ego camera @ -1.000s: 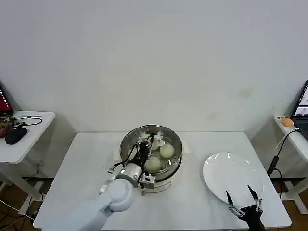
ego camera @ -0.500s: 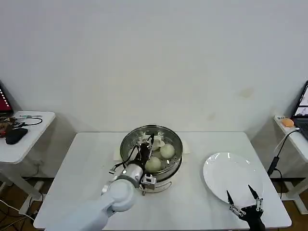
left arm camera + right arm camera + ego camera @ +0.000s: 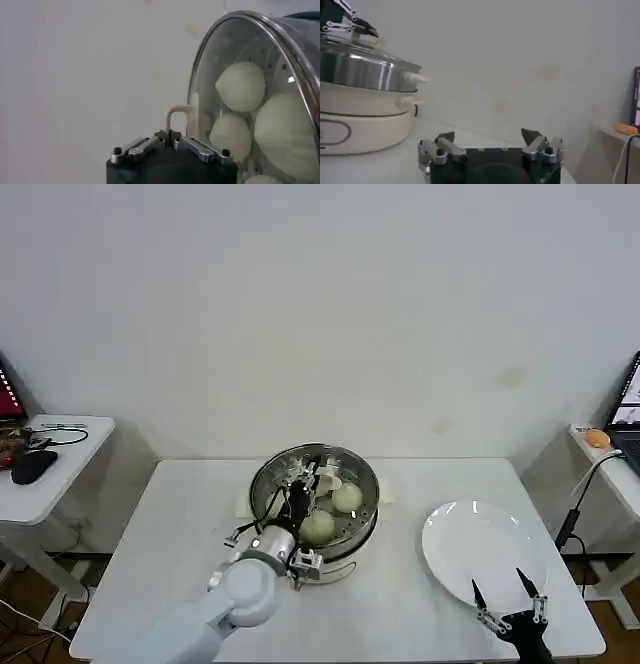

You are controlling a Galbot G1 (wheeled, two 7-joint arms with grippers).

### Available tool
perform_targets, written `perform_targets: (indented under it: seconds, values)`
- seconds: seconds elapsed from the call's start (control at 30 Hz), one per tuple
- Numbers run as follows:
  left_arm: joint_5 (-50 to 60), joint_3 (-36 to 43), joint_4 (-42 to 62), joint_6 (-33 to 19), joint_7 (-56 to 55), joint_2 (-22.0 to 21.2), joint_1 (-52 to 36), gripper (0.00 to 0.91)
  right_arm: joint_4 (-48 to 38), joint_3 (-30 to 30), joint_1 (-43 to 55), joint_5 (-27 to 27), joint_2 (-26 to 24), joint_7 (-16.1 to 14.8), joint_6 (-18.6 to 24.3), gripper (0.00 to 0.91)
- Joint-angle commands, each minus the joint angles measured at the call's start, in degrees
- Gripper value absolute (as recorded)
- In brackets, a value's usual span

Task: Take steamed baozi put them in steamer then cover it.

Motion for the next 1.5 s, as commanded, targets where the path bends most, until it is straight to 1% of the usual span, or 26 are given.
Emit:
perform_targets:
  seconds: [0.03, 0.17, 0.27, 0.43, 0.57, 0.6, 0.63, 0.67, 0.73, 0.8, 0.87, 0.93, 1.0, 1.03, 1.1, 1.13, 1.17, 1.23, 1.33, 1.4, 1.43, 1.5]
  values:
    - [-0.29, -1.07, -2.53, 0.21, 0.69, 1.37, 0.85, 0.907, -0.1, 0.01, 0.04, -0.07, 0.02, -0.01, -0.04, 0.907]
    - [-0.94, -2.73, -5.38, 0.25, 1.75, 3.38, 2.11, 0.907, -0.11, 0.01, 0.06, -0.18, 0.05, -0.05, -0.02, 0.907]
    - [-2.63, -4.81, -8.13, 0.08, 2.63, 5.72, 3.47, 0.907, -0.17, 0.02, 0.04, -0.18, -0.07, -0.07, 0.07, 0.907]
    - [-7.93, -10.54, -14.17, -1.2, 1.53, 9.11, 7.3, 0.907, -0.3, 0.24, -0.17, 0.04, -0.46, -0.06, 0.37, 0.907]
    - [-20.95, -17.13, -20.48, -0.89, 1.27, 11.92, 12.18, 0.907, -0.24, 0.26, -0.09, 0.4, -0.85, -0.14, 0.33, 0.907]
    - [-26.19, -18.95, -21.12, -0.94, 1.02, 12.53, 13.46, 0.907, -0.11, 0.26, -0.07, 0.73, -1.04, -0.14, 0.24, 0.907]
    - [-32.26, -19.82, -21.85, -0.51, -0.01, 12.83, 14.03, 0.907, -0.06, 0.27, -0.07, 0.92, -1.17, -0.16, 0.23, 0.907]
    - [-43.11, -21.95, -23.02, 1.26, -1.62, 13.36, 15.45, 0.907, 0.02, 0.27, -0.12, 1.25, -1.7, -0.22, 0.26, 0.907]
    - [-58.58, -26.01, -24.26, 1.89, -4.97, 13.23, 17.74, 0.907, 0.01, 0.36, -0.32, 2.01, -2.66, -0.34, 0.4, 0.907]
    - [-69.89, -30.0, -24.43, 2.12, -8.6, 12.51, 20.3, 0.907, -0.06, 0.65, -0.47, 3.0, -3.56, -0.49, 0.59, 0.907]
    - [-75.73, -34.17, -23.28, -0.15, -10.17, 12.42, 22.78, 0.907, -0.08, 0.7, -0.17, 3.57, -3.86, -0.63, 0.45, 0.907]
    - [-82.41, -39.44, -21.47, -4.24, -9.76, 11.85, 25.2, 0.907, 0.56, 0.28, 0.25, 4.08, -3.62, -0.67, -0.52, 0.907]
    - [-86.76, -43.1, -19.96, -7.3, -8.46, 11.03, 26.87, 0.907, 0.46, 0.27, 0.46, 4.71, -3.78, -0.84, -0.62, 0.907]
    - [-89.12, -44.99, -18.32, -9.64, -7.36, 10.88, 27.89, 0.907, 0.56, 0.23, 0.6, 4.81, -3.68, -0.84, -0.94, 0.907]
    - [-92.6, -47.27, -15.57, -12.3, -5.98, 9.8, 29.12, 0.907, 0.48, 0.11, 0.72, 5.87, -3.8, -0.89, -1.33, 0.907]
    - [-96.71, -49.56, -13.88, -13.61, -5.35, 9.22, 30.23, 0.907, 0.41, 0.18, 0.85, 6.19, -3.86, -0.88, -1.6, 0.907]
    - [-98.36, -50.72, -13.12, -14.99, -4.87, 8.85, 30.82, 0.907, 0.47, 0.18, 0.91, 6.49, -3.91, -0.88, -1.91, 0.907]
    - [-100.16, -53.52, -10.48, -18.1, -4.25, 7.21, 32.54, 0.907, 0.54, 0.22, 0.85, 7.73, -4.39, -0.77, -2.9, 0.907]
    - [-99.75, -55.73, -7.66, -21.59, -4.01, 6.31, 35.67, 0.907, 1.04, 0.31, 0.86, 10.05, -4.79, -0.06, -5.57, 0.907]
    - [-98.96, -56.51, -6.69, -23.73, -4.24, 5.64, 37.75, 0.907, 1.37, 0.31, 0.85, 10.07, -4.86, 0.41, -6.44, 0.907]
    - [-98.78, -56.93, -6.17, -25.78, -4.04, 5.37, 39.7, 0.907, 1.59, 0.2, 0.82, 10.7, -4.88, 0.77, -7.46, 0.907]
    - [-98.6, -57.3, -5.08, -27.79, -3.74, 4.89, 42.21, 0.907, 1.89, 0.07, 0.73, 11.9, -4.84, 1.41, -8.61, 0.907]
